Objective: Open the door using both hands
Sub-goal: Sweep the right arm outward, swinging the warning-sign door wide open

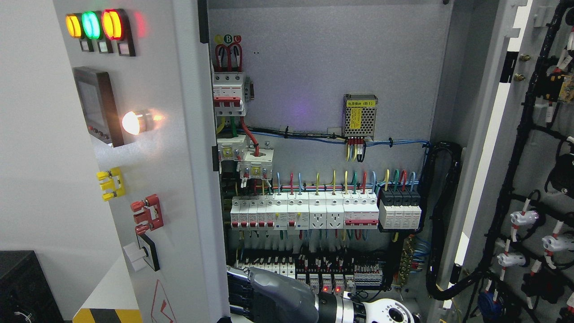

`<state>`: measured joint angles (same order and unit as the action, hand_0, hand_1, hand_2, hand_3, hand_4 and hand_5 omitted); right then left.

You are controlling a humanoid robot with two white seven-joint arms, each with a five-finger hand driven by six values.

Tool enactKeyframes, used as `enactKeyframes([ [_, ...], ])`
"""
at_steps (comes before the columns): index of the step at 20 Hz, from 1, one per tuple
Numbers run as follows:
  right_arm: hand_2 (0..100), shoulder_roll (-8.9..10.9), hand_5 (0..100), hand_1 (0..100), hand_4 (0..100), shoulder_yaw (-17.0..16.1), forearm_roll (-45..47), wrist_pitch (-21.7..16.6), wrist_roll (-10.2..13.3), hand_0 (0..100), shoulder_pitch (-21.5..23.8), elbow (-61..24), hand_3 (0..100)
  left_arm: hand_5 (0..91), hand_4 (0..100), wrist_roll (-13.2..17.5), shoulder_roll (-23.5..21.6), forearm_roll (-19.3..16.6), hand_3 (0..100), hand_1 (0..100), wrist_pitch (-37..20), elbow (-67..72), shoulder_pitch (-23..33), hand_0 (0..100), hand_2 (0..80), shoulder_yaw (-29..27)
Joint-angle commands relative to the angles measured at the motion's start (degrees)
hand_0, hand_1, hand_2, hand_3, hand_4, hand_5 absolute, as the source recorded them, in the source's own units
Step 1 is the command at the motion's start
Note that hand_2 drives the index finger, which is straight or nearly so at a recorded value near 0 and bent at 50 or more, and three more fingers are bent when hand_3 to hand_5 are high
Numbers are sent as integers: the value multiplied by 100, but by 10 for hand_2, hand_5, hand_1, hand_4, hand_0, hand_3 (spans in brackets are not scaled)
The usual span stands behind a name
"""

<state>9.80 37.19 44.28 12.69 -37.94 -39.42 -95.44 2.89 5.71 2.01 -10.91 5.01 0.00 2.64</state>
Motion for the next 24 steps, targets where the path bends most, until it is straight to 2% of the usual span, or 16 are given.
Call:
enactKeyframes([
  [1, 0, -13, 0, 131, 0, 306, 1, 6, 24, 99, -4, -229, 0, 0, 0, 1, 0, 1, 0, 556, 1, 0, 158, 120, 0, 0],
  [12, 0, -92, 0, 130, 0, 490, -25, 129, 68, 100, 163, -388, 0, 0, 0, 1, 0, 1, 0, 556, 1, 0, 158, 120, 0, 0],
  [24, 0, -144, 0, 130, 0, 956, -86, 67, 77, 99, 137, -370, 0, 0, 0, 1, 0, 1, 0, 556, 1, 0, 158, 120, 0, 0],
])
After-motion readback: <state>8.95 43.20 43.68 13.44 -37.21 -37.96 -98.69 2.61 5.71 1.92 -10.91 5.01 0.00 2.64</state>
